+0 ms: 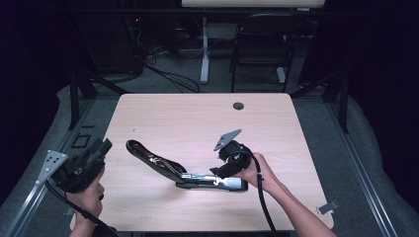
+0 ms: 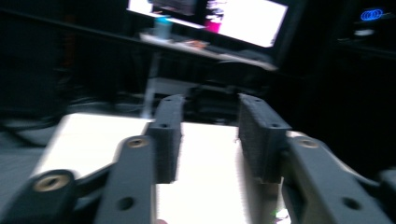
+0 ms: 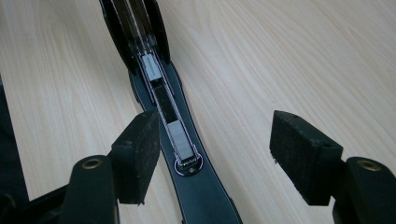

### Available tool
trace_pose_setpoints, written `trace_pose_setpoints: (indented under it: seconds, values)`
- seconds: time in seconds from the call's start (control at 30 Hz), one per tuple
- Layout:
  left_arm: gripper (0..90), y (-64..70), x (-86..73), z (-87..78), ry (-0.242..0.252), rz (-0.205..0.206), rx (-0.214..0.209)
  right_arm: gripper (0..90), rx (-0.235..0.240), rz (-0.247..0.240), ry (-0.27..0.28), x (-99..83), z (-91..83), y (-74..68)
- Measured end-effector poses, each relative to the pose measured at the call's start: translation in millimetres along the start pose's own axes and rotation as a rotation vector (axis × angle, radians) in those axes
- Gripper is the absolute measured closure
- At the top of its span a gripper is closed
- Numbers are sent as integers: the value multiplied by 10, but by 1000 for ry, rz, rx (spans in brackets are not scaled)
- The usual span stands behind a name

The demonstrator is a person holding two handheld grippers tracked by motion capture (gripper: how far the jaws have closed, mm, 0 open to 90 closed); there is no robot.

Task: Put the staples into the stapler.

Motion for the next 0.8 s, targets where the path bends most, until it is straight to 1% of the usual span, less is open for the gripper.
trace_pose_setpoints:
  seconds: [0.03,0.07,0.1,0.13,0.17,0.2,0.23,0.33,0.37,0.43,0.47,0.53,0.6,0.63,0.67,0.73,0.77,0.8]
  values:
    - [735,-41,-76,24,-41,10,20,337,-1,1,-1,11,1,-4]
    - [803,-56,-126,43,-68,5,28,338,-4,-4,2,33,7,-7]
    - [836,-70,-187,67,-96,-3,34,339,-6,-1,7,49,15,-11]
    - [858,-72,-245,91,-124,-14,33,338,-8,1,8,67,23,-16]
    - [861,-68,-298,112,-151,-22,32,338,-8,4,14,88,38,-29]
    - [860,-63,-340,133,-168,-25,30,337,-6,-2,13,105,47,-39]
    - [850,-44,-385,154,-191,-24,17,337,-4,-6,11,121,57,-52]
    - [819,14,-447,185,-220,-21,-13,336,9,-16,6,159,89,-103]
    - [813,27,-456,187,-227,-18,-20,336,14,-26,3,164,94,-110]
    - [813,55,-466,202,-231,-10,-28,337,18,-18,10,167,116,-133]
    - [815,62,-468,209,-231,-7,-30,337,20,-22,3,159,115,-132]
    - [818,73,-482,221,-238,-5,-34,338,22,-12,15,161,116,-133]
    - [828,78,-499,227,-243,-3,-34,340,23,-16,9,153,101,-116]
    - [830,79,-507,226,-249,0,-35,341,20,-9,20,157,106,-116]
    - [833,79,-507,230,-244,1,-33,341,21,-8,22,160,107,-115]
    - [841,79,-509,229,-245,1,-32,343,20,-19,12,165,100,-105]
    - [845,80,-510,229,-246,1,-32,344,19,-11,24,176,114,-115]
    - [847,82,-513,230,-248,0,-32,346,20,-19,20,180,118,-117]
Point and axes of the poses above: each handheld gripper's, and its own axes: z roughly forward along the jaws, x roughly out of its top, y roughly to its right, the point moved 10 cm from there along z, roughly forward along the jaws, and after that the axes turned 13 degrees about y, right-handed, at the moved point
